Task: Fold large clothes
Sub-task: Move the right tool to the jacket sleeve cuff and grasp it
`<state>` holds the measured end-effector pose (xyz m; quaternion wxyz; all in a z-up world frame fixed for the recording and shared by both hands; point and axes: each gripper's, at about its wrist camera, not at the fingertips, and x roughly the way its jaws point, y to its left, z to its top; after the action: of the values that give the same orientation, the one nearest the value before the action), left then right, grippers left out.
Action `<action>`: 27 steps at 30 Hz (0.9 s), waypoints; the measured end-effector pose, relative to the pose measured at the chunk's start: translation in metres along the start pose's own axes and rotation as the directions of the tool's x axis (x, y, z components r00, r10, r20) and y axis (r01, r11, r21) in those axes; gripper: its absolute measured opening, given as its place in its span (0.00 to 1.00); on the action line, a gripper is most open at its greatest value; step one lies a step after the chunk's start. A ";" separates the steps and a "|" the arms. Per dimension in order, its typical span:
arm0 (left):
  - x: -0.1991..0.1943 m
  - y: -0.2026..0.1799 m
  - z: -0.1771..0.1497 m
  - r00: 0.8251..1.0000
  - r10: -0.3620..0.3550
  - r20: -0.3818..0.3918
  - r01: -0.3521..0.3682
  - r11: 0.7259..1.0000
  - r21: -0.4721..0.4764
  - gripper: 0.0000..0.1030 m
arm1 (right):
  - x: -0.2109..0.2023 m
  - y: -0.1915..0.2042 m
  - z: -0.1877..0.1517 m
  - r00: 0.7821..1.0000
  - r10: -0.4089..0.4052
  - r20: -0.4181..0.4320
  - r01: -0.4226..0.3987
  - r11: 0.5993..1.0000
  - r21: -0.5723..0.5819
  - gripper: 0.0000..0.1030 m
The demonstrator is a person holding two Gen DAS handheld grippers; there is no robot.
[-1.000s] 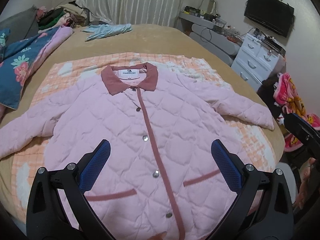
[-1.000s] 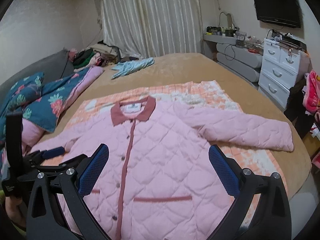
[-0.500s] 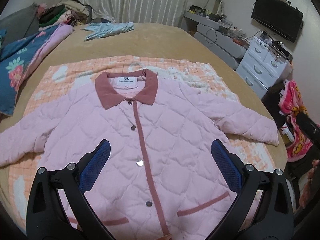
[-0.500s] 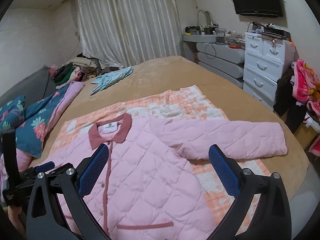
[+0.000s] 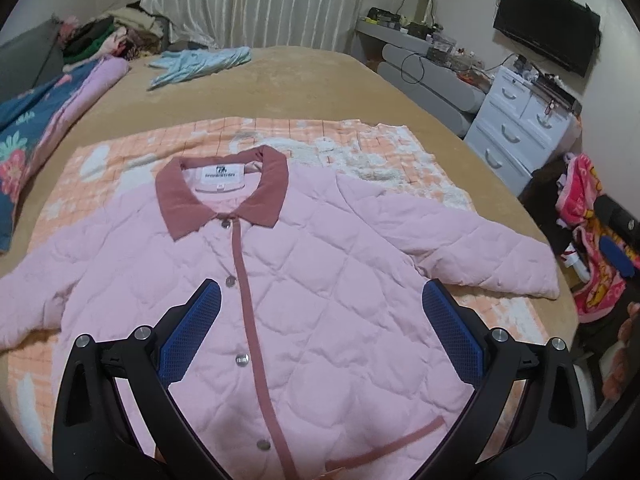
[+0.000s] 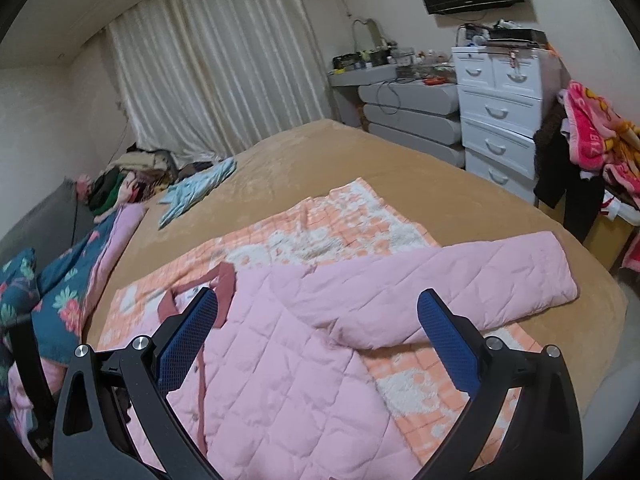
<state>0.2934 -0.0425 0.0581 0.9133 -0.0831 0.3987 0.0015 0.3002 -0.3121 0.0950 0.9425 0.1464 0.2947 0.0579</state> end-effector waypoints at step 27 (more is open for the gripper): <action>0.125 -0.032 0.001 0.990 0.020 -0.142 -0.019 1.000 0.006 0.92 | 0.121 -0.181 -0.020 0.958 -0.251 -0.139 0.284 0.895 0.345 0.96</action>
<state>0.3814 -0.0822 -0.0270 0.8827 -0.0771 0.4636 0.0037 0.3921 -0.4555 -0.0421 0.8841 0.2725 0.3600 -0.1209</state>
